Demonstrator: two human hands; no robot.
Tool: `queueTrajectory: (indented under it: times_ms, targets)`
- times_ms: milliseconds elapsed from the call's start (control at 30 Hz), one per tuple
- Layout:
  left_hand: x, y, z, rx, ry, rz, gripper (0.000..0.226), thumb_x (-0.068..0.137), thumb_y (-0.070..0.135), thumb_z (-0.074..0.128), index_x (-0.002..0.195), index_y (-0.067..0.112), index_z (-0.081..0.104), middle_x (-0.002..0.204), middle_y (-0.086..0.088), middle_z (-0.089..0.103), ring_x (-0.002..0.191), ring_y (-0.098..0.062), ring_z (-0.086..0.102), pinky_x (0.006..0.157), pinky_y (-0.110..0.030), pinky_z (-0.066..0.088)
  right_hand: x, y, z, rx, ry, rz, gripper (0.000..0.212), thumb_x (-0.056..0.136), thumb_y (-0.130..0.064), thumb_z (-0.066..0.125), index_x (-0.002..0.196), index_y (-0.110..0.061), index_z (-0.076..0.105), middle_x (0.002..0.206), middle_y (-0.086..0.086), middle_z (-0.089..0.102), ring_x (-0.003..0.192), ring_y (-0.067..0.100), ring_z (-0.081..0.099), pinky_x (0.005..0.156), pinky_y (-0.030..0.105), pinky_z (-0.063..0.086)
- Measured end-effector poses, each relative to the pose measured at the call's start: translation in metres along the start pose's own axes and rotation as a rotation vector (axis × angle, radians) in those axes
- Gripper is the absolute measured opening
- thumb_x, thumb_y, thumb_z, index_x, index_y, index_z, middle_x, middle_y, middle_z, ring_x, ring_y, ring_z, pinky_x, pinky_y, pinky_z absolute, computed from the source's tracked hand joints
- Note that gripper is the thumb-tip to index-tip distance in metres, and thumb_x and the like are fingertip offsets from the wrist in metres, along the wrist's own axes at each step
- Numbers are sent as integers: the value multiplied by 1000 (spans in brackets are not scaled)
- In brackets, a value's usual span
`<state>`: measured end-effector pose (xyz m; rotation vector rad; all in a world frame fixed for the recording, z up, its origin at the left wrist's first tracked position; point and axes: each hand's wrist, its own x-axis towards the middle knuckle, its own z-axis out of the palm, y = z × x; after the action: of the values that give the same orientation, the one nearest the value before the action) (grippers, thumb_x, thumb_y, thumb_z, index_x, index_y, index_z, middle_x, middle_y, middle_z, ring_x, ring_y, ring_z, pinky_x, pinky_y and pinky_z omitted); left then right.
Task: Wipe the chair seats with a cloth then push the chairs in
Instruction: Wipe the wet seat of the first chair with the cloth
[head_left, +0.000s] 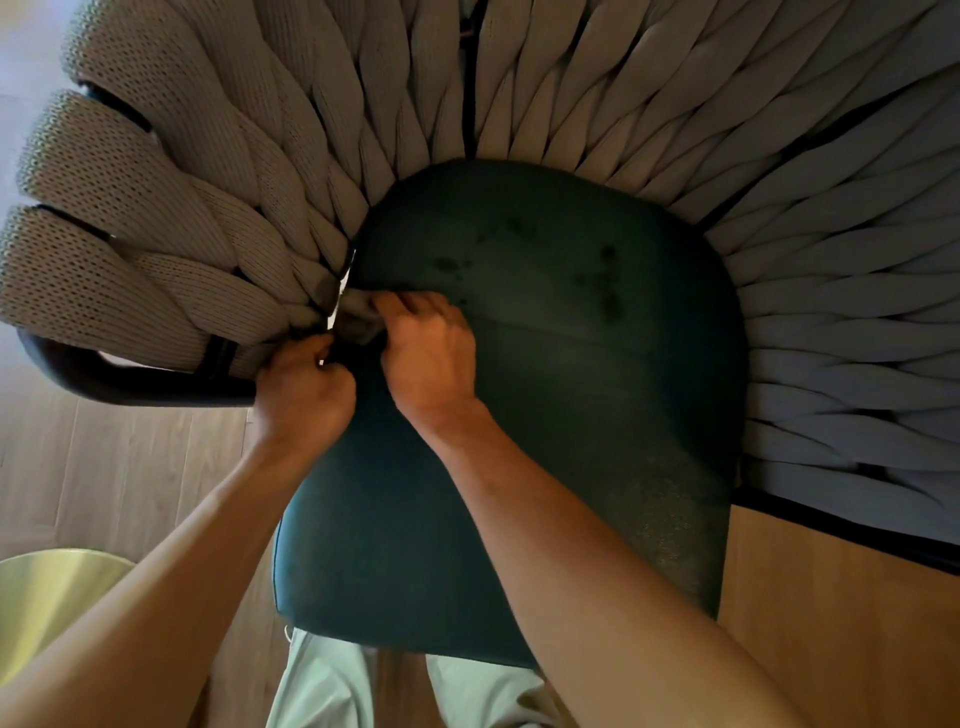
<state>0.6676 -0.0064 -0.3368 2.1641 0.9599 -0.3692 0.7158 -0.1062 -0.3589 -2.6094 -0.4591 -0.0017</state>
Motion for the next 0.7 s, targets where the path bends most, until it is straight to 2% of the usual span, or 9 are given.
queueTrajectory:
  times_ms: [67,167,267,367,433,533,700]
  targets:
    - [0,2,0,16,10,17,40,87,11,52,125,14,61,125,-11,62,116,-33,54,94,-34,42,-5,20,-10,-47,39,11,44,66,-16,34,88,-15,73,78,8,68,75,32,63,63,35,53]
    - [1,6,3,70,13,85,27,88,20,57,109,6,65,108,-16,66,105,-36,58,83,-35,44,-19,62,-31,-150,81,29,45,63,-17,37,91,-18,72,82,5,68,77,31,64,67,33,53]
    - [6,9,7,139,48,109,35,87,31,60,108,3,64,108,-19,64,103,-40,58,83,-40,46,-37,107,-56,-222,64,69,45,64,-17,37,94,-16,71,85,7,68,78,32,64,67,33,53]
    - [6,12,12,124,84,160,45,88,27,63,125,2,56,124,-20,55,114,-38,52,89,-42,43,-54,147,-83,-278,9,143,41,71,-16,37,96,-13,69,87,12,67,78,36,63,66,39,54]
    - [6,12,14,129,98,194,48,88,23,64,131,4,52,128,-20,52,117,-38,50,91,-42,42,-65,171,-100,-316,-7,189,30,73,-5,50,97,-9,69,87,15,67,78,37,62,66,43,55]
    - [9,10,14,124,106,224,48,87,21,65,131,7,52,126,-20,53,115,-37,51,90,-43,43,-79,207,-121,-347,-19,270,28,72,8,58,96,-5,67,90,19,65,81,39,61,66,47,54]
    - [9,9,13,82,112,243,46,85,20,67,130,11,57,121,-19,58,110,-37,56,91,-43,47,-92,233,-137,-395,64,419,25,76,9,60,97,-2,66,94,21,65,93,42,57,70,43,48]
